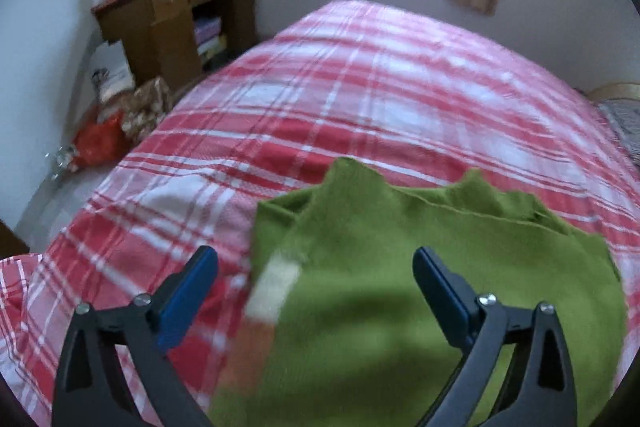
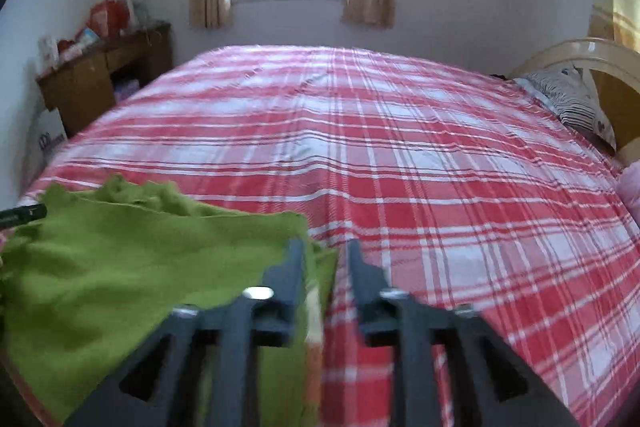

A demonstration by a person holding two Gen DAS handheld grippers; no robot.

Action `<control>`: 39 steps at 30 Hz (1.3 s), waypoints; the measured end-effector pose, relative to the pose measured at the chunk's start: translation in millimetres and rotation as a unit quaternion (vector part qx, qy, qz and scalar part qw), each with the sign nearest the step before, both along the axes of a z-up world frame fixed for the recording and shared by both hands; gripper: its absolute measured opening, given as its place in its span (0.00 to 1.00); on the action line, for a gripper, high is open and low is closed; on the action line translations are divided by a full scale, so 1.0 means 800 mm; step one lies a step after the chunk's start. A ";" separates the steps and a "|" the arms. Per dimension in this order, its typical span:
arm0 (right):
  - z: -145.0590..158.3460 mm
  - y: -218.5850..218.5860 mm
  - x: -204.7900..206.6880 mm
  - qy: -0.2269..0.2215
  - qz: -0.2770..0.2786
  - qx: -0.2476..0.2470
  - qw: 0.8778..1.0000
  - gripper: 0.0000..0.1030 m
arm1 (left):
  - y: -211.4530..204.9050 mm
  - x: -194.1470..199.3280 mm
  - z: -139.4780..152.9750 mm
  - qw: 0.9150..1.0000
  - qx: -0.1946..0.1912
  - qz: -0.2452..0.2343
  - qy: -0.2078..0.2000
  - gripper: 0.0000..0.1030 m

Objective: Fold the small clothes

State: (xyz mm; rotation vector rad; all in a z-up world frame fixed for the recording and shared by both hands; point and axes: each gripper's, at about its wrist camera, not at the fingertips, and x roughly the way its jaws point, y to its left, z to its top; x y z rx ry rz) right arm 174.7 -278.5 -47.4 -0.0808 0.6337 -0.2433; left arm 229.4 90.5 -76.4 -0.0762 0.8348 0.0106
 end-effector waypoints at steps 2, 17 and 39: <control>0.008 0.015 -0.024 -0.021 -0.004 0.007 1.000 0.83 | 0.000 -0.029 0.004 1.000 -0.010 -0.010 -0.006 0.97; 0.029 0.103 -0.110 -0.029 0.003 0.035 0.999 0.83 | 0.036 -0.159 0.007 0.999 -0.008 0.028 -0.030 1.00; 0.018 0.182 -0.127 0.013 0.027 -0.006 1.000 0.83 | 0.058 -0.194 -0.029 0.999 -0.001 0.039 0.001 1.00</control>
